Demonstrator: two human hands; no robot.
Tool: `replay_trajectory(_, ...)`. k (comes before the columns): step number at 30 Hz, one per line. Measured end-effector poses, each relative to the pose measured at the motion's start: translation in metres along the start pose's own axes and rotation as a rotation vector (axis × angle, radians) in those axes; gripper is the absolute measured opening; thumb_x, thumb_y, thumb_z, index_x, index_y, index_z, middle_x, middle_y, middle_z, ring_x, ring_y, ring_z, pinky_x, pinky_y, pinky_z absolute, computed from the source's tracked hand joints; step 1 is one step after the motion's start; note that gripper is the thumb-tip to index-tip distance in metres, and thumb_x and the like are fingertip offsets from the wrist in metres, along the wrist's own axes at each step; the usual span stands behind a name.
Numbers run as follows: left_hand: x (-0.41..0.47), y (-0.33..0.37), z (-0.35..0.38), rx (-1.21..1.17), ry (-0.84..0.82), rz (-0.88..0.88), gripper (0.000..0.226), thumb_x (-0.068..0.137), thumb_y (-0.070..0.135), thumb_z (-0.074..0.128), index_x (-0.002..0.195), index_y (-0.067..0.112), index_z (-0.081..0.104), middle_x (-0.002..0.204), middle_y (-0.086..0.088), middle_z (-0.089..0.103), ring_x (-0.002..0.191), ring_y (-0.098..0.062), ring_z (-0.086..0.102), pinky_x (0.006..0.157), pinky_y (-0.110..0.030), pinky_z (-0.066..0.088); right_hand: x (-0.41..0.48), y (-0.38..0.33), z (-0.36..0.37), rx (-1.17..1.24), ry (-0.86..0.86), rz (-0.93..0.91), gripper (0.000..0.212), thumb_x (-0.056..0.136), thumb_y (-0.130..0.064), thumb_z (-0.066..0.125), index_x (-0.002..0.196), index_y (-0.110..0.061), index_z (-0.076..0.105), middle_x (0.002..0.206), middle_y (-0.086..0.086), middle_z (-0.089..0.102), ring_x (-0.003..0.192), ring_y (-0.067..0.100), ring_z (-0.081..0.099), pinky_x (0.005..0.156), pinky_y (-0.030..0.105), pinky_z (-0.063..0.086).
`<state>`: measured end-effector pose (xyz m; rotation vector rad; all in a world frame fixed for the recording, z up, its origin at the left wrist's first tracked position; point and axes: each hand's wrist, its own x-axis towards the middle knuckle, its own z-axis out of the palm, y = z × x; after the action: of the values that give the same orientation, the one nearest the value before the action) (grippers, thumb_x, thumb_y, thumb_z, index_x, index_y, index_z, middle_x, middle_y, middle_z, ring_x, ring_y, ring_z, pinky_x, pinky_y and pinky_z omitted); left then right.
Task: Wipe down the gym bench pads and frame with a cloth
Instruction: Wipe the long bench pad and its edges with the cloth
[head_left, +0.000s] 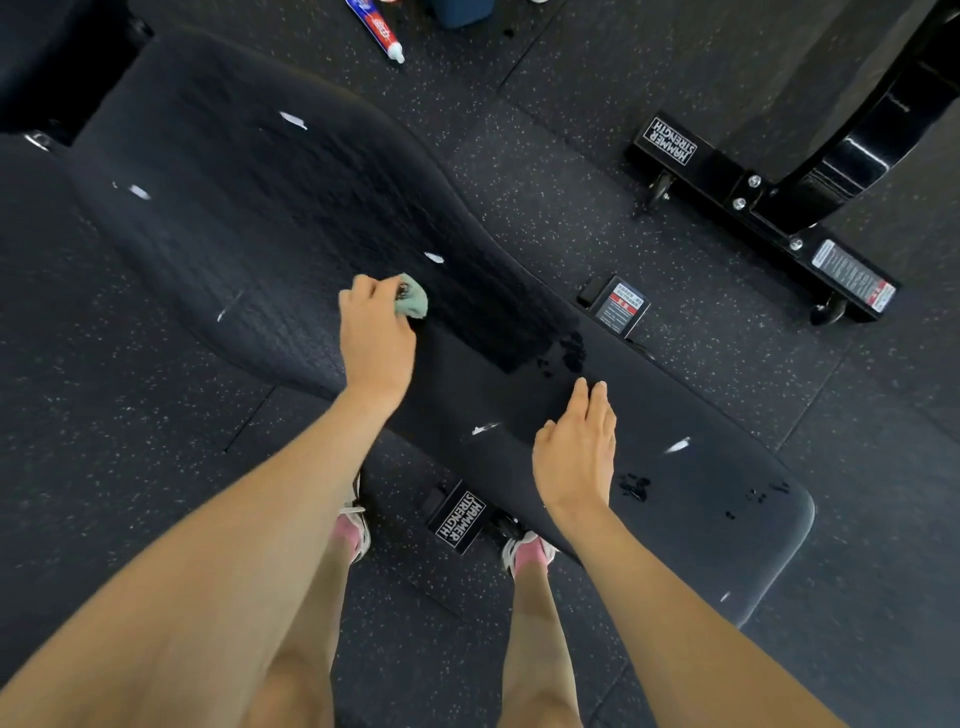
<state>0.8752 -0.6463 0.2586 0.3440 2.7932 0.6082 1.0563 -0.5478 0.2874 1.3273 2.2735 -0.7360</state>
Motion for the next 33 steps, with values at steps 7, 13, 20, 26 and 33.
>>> replay_trajectory(7,-0.069,0.041,0.035,-0.072,-0.218,0.279,0.039,0.075,-0.011,0.058,0.111,0.004,0.064,0.102,-0.014,0.055,0.095,-0.032,0.047,0.072,-0.040,0.047,-0.001,-0.004,-0.005,-0.013,0.008,0.011,0.061,0.100,-0.012,0.041,0.153,-0.004,0.011,0.160,0.016,0.005,0.147,0.027,0.009,0.120,0.035,0.014)
replay_trajectory(13,-0.077,0.040,0.026,-0.187,-0.332,0.271,0.040,0.084,-0.006,0.056,0.121,0.007,0.061,0.108,-0.010,0.052,0.102,-0.025,0.046,0.080,-0.039,0.047,-0.006,-0.009,-0.007,-0.025,-0.008,-0.008,0.063,0.098,-0.010,0.043,0.152,-0.004,0.012,0.160,0.017,0.005,0.147,0.028,0.008,0.120,0.037,0.016)
replay_trajectory(20,-0.014,-0.035,-0.017,-0.079,0.049,-0.104,0.038,0.091,-0.005,0.047,0.126,0.005,0.056,0.119,-0.015,0.050,0.109,-0.031,0.043,0.089,-0.034,0.039,-0.011,-0.018,0.007,-0.023,-0.037,-0.016,0.061,0.099,-0.009,0.041,0.152,-0.004,0.013,0.160,0.017,0.003,0.147,0.028,0.008,0.120,0.037,0.016)
replay_trajectory(26,-0.065,0.001,0.016,-0.094,-0.070,0.080,0.040,0.078,-0.011,0.057,0.114,0.005,0.063,0.104,-0.016,0.053,0.092,-0.032,0.046,0.078,-0.042,0.045,-0.018,-0.024,0.019,-0.049,-0.053,-0.016,0.063,0.099,-0.009,0.041,0.153,-0.005,0.009,0.160,0.017,0.000,0.147,0.028,0.006,0.120,0.036,0.014)
replay_trajectory(33,-0.101,0.007,0.017,-0.229,-0.362,0.306,0.043,0.082,-0.008,0.057,0.122,0.008,0.061,0.106,-0.009,0.050,0.100,-0.023,0.046,0.077,-0.037,0.050,-0.011,-0.028,0.016,-0.077,-0.046,0.015,0.068,0.096,-0.008,0.046,0.153,-0.005,0.008,0.160,0.016,0.008,0.146,0.029,0.013,0.120,0.036,0.014)
